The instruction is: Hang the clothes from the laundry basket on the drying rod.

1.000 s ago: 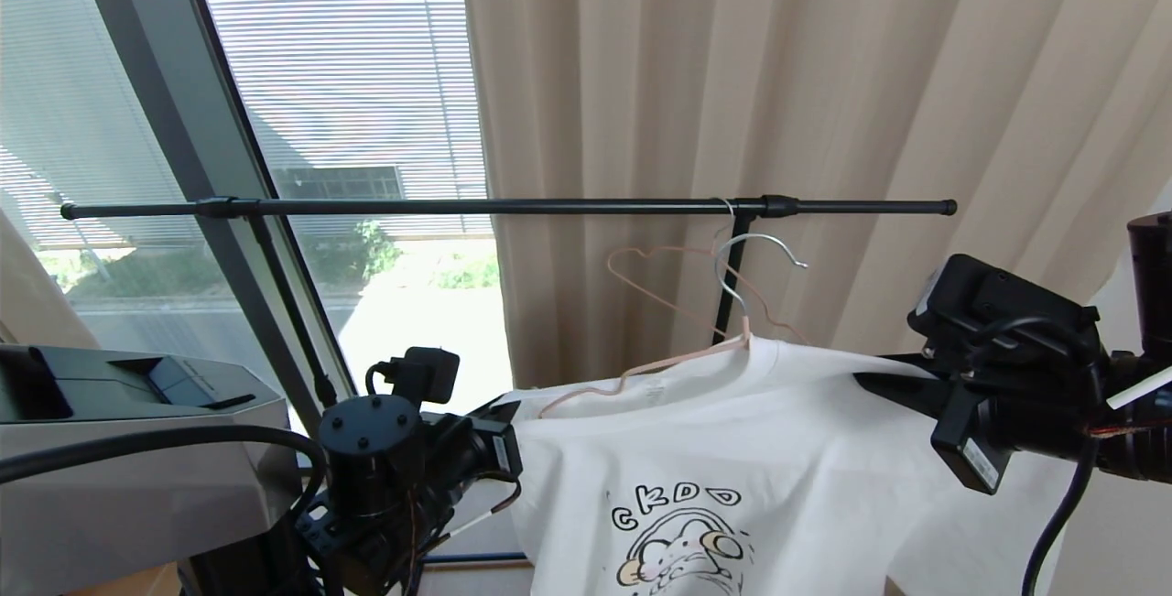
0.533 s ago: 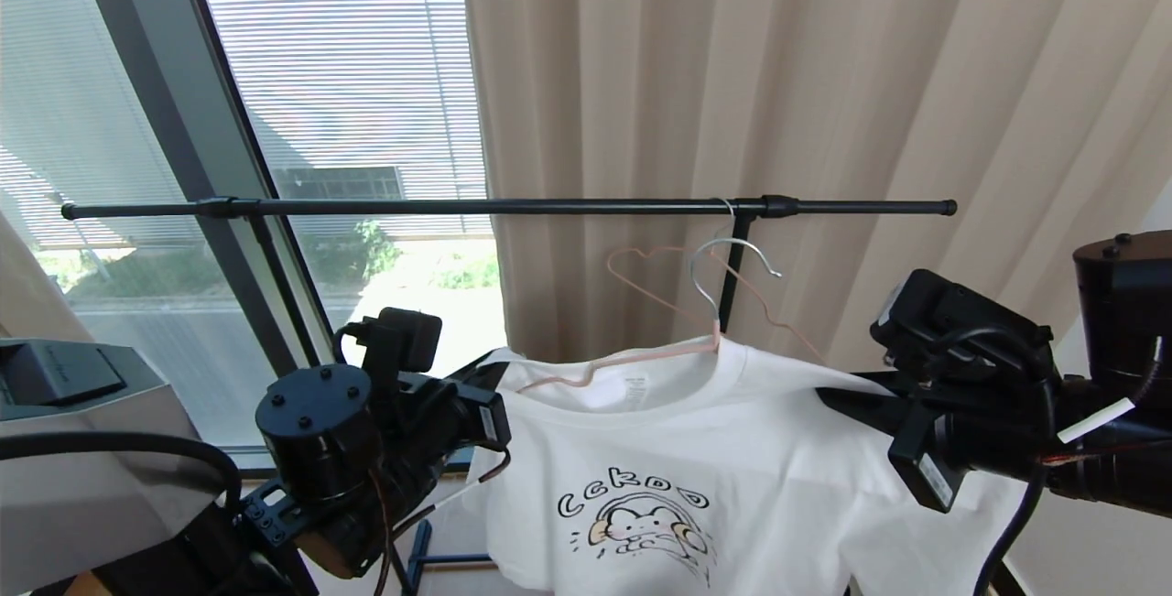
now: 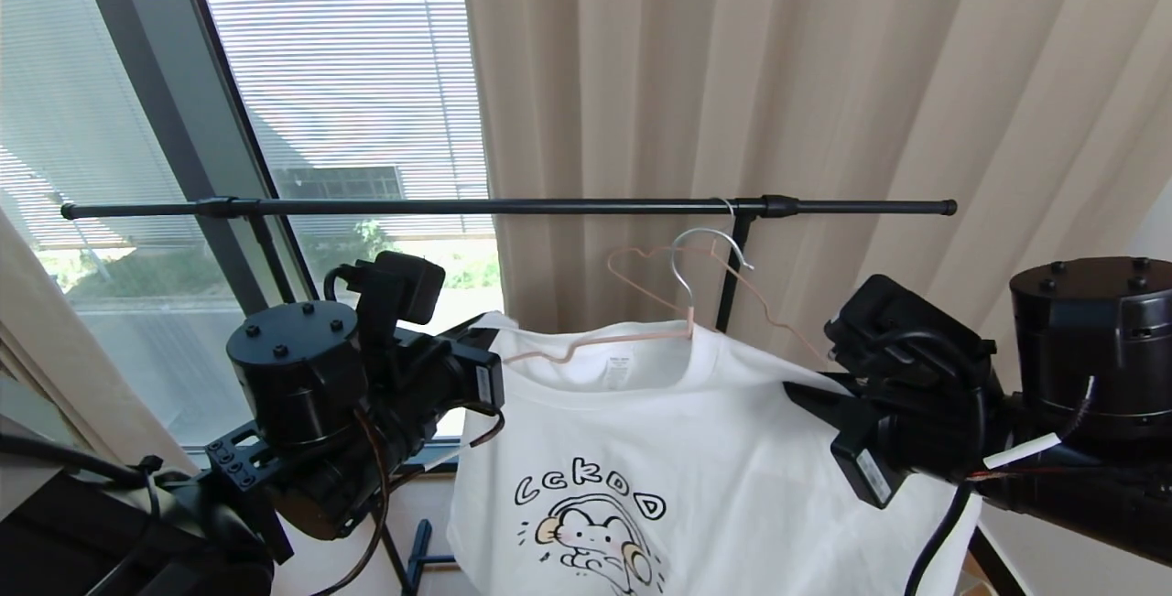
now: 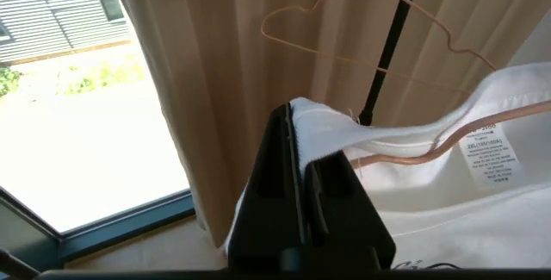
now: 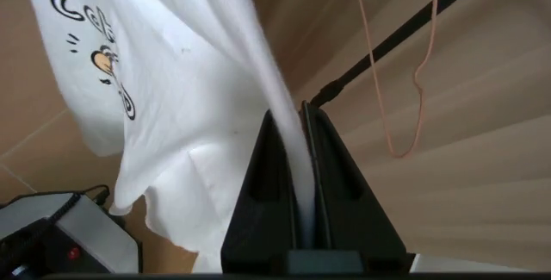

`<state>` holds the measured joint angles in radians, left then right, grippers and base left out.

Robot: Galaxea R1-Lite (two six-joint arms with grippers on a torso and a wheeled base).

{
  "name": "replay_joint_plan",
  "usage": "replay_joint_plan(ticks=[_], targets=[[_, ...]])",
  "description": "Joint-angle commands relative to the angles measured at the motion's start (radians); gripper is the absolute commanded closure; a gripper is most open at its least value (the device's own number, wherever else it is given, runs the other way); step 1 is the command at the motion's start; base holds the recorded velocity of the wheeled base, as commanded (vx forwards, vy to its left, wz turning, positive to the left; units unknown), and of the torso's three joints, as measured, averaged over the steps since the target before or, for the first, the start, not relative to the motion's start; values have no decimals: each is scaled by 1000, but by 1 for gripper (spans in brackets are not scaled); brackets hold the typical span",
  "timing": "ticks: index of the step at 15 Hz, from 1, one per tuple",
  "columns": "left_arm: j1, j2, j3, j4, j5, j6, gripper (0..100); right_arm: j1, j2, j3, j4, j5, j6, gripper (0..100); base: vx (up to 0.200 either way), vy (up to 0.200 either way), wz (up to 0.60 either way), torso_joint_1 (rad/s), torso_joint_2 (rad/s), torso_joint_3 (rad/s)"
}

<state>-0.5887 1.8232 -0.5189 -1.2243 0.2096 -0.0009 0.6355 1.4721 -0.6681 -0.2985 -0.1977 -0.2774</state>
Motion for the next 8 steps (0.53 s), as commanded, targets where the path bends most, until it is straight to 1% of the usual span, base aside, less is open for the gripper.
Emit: replay_joint_plan(ticks=[1, 3, 5, 6, 7, 8], targets=[[-23, -25, -3, 6, 14, -1, 100, 36, 36, 7, -36, -49, 0, 100, 0, 0, 0, 0, 0, 0], [-56, -25, -4, 6, 47, 4, 100, 73, 82, 30, -123, -154, 0, 100, 0, 0, 0, 0, 0, 0], [-94, -25, -6, 6, 67, 15, 100, 115, 134, 44, -212, -223, 0, 100, 0, 0, 0, 0, 0, 0], [-105, -25, -6, 6, 73, 15, 100, 121, 149, 45, -231, -240, 0, 100, 0, 0, 0, 0, 0, 0], [-123, -25, -9, 6, 79, 15, 100, 127, 182, 45, -260, -293, 0, 100, 0, 0, 0, 0, 0, 0], [-151, -25, -12, 6, 93, 15, 100, 131, 220, 47, -321, -336, 1, 100, 0, 0, 0, 0, 0, 0]])
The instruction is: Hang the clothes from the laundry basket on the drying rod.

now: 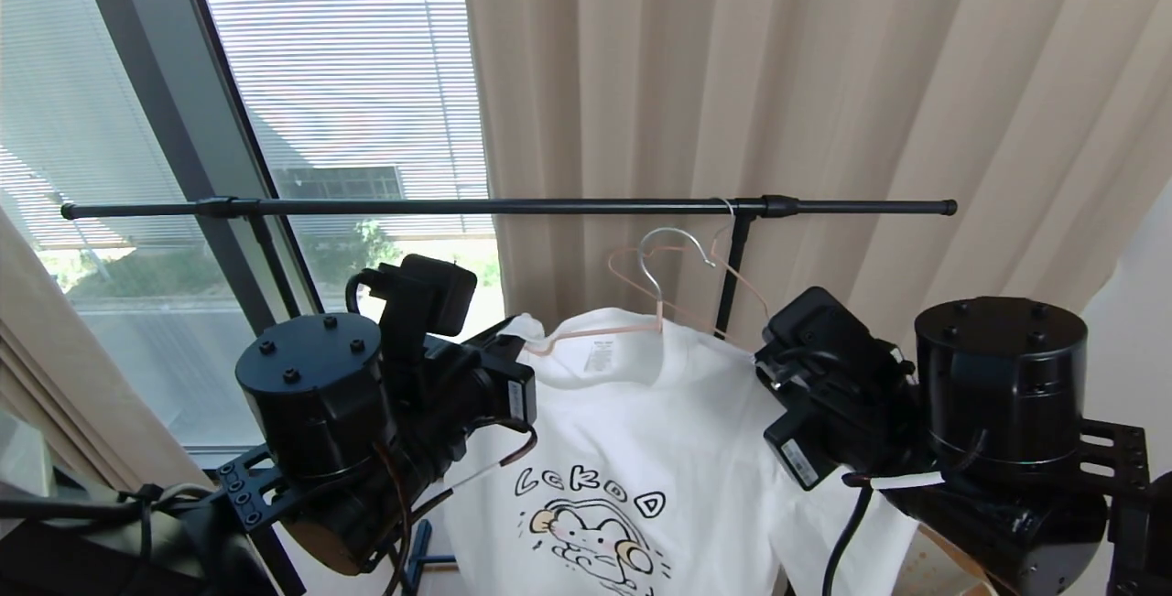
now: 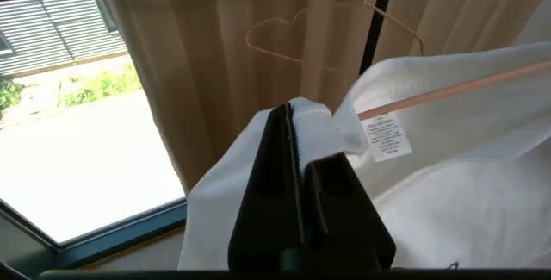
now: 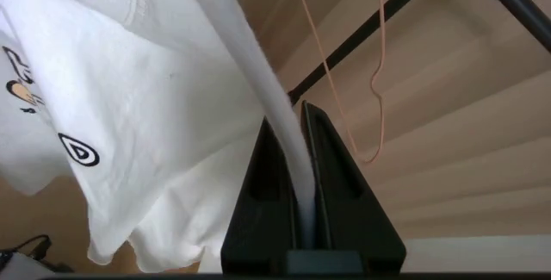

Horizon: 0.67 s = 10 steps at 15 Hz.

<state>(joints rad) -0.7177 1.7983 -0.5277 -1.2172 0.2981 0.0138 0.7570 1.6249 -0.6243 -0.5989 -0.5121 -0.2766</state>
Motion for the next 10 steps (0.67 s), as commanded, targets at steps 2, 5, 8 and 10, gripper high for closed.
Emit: replay_joint_plan(ticks=[2, 5, 8, 10], targets=[[-32, 0, -6, -1, 6, 0, 100, 28, 87, 15, -85, -20, 14, 100, 0, 0, 0, 0, 0, 0], [-32, -4, -22, -2, 9, 0, 100, 44, 90, 20, -114, 38, 60, 100, 0, 0, 0, 0, 0, 0], [-65, -28, -38, -1, 9, 0, 100, 44, 124, 15, -124, 46, 79, 100, 0, 0, 0, 0, 0, 0], [-85, -50, -45, 21, 10, 0, 100, 45, 153, 26, -202, 44, 79, 100, 0, 0, 0, 0, 0, 0]])
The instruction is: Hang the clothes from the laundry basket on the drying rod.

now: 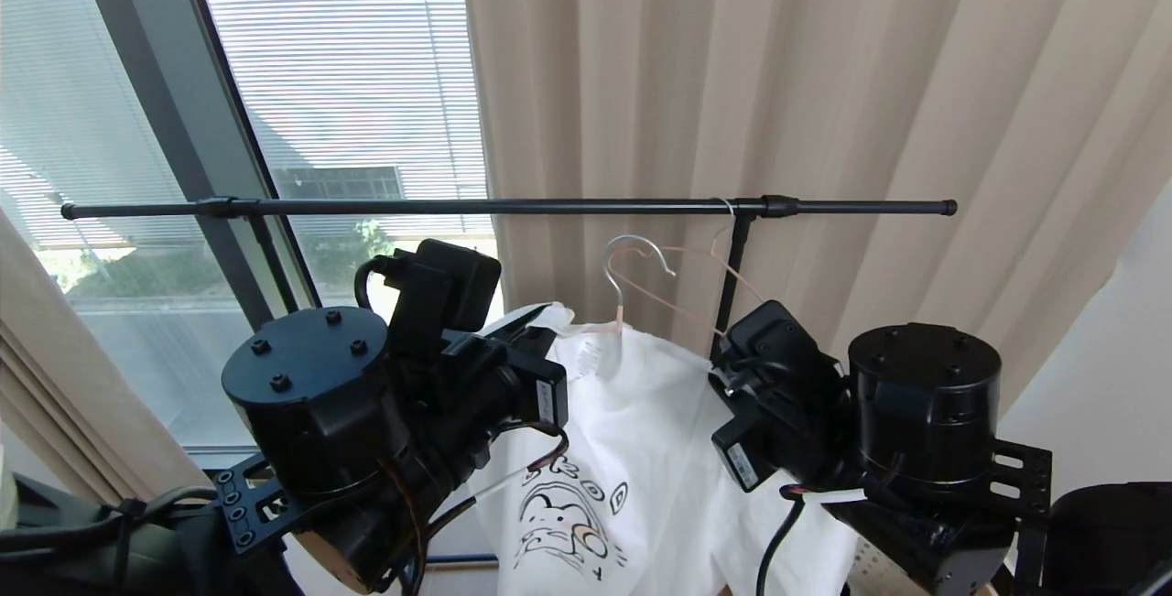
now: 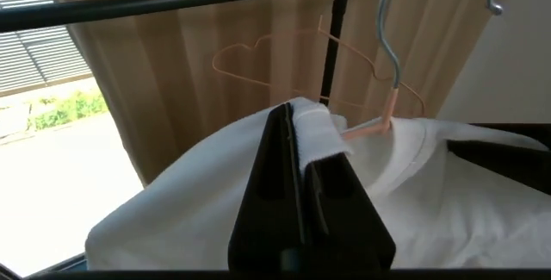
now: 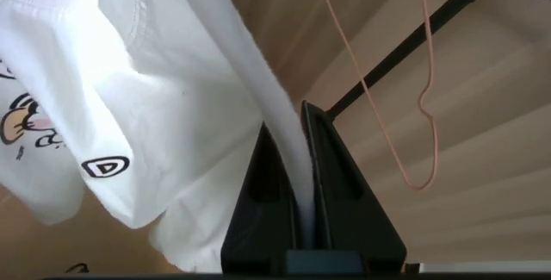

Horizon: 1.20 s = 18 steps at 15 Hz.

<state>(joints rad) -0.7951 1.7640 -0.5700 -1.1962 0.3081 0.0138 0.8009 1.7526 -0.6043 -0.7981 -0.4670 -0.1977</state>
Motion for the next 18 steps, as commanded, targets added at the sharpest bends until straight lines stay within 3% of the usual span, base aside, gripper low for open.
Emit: replay_joint_plan(ticks=[1, 6, 11, 18], targets=[[-7, -17, -4, 1, 3, 0, 100, 1, 21, 23, -24, 2, 1, 100, 0, 0, 0, 0, 0, 0], [-50, -54, -19, 24, 3, 0, 100, 3, 36, 24, -78, 41, 139, 100, 0, 0, 0, 0, 0, 0], [-61, -51, -30, 49, 5, 0, 100, 1, 39, 69, -237, 44, 187, 100, 0, 0, 0, 0, 0, 0], [-61, -38, 15, 1, -61, -6, 100, 1, 38, 58, -257, 62, 207, 100, 0, 0, 0, 0, 0, 0]])
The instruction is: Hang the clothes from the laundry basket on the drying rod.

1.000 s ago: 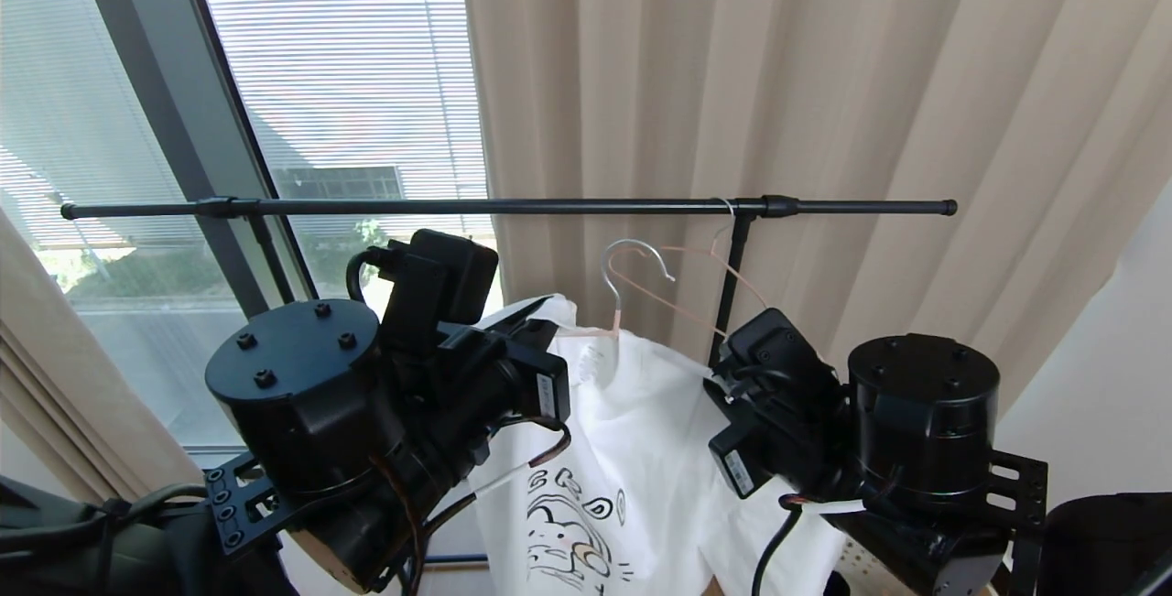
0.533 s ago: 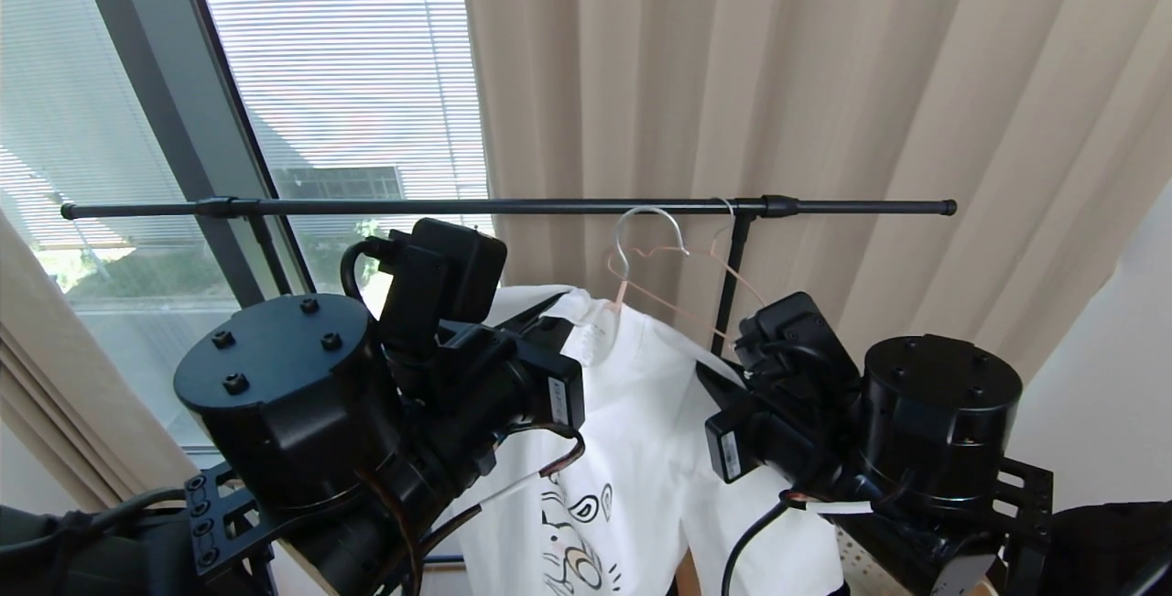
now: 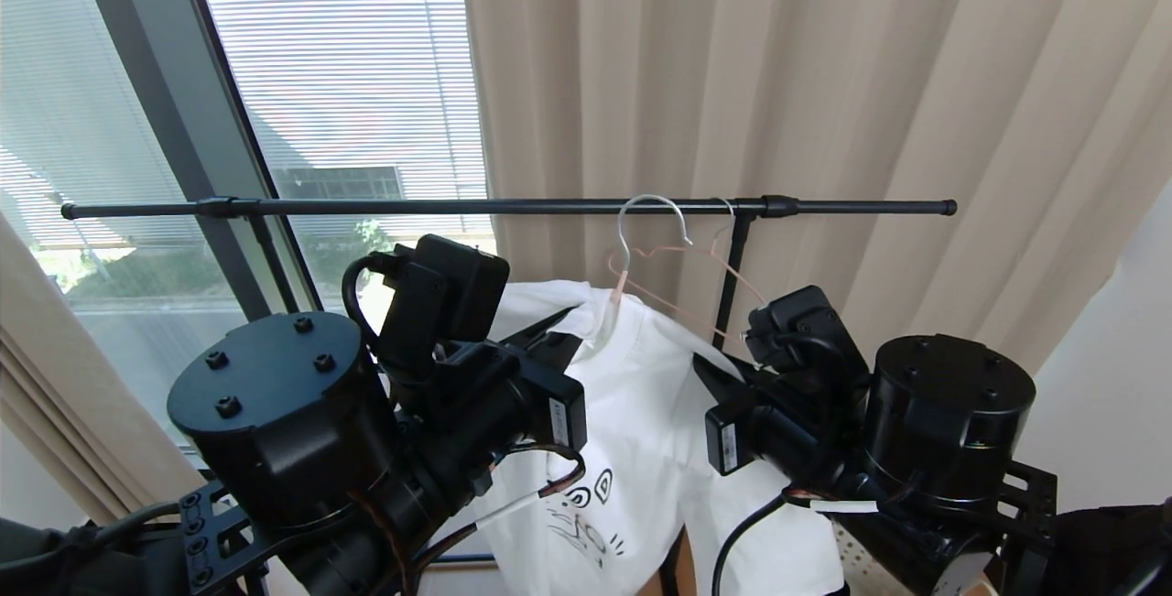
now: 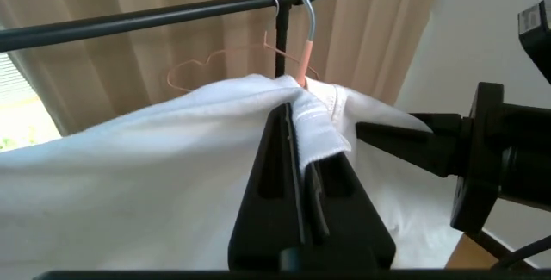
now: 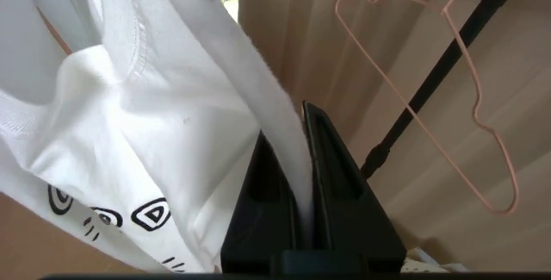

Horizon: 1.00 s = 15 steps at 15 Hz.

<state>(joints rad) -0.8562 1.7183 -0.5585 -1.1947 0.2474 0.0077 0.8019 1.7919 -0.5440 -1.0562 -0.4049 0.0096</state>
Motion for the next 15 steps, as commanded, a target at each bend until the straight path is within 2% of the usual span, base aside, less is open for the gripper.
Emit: replay_joint_plan(ticks=[1, 5, 13, 14, 15], targets=[[0, 12, 2, 0, 0, 2, 100, 0, 0, -1, -24, 5, 6, 100, 0, 0, 0, 0, 0, 0], [0, 41, -14, -36, 0, 8, 100, 0, 12, 7, -100, 20, 24, 100, 0, 0, 0, 0, 0, 0], [0, 49, -4, -42, 0, 8, 100, 0, 11, 27, -160, 38, 23, 100, 0, 0, 0, 0, 0, 0], [0, 50, -4, -42, -2, 8, 0, 0, 11, 29, -166, 43, 21, 100, 0, 0, 0, 0, 0, 0], [0, 52, -4, -42, 0, 9, 0, 0, 9, 29, -166, 44, 21, 100, 0, 0, 0, 0, 0, 0]])
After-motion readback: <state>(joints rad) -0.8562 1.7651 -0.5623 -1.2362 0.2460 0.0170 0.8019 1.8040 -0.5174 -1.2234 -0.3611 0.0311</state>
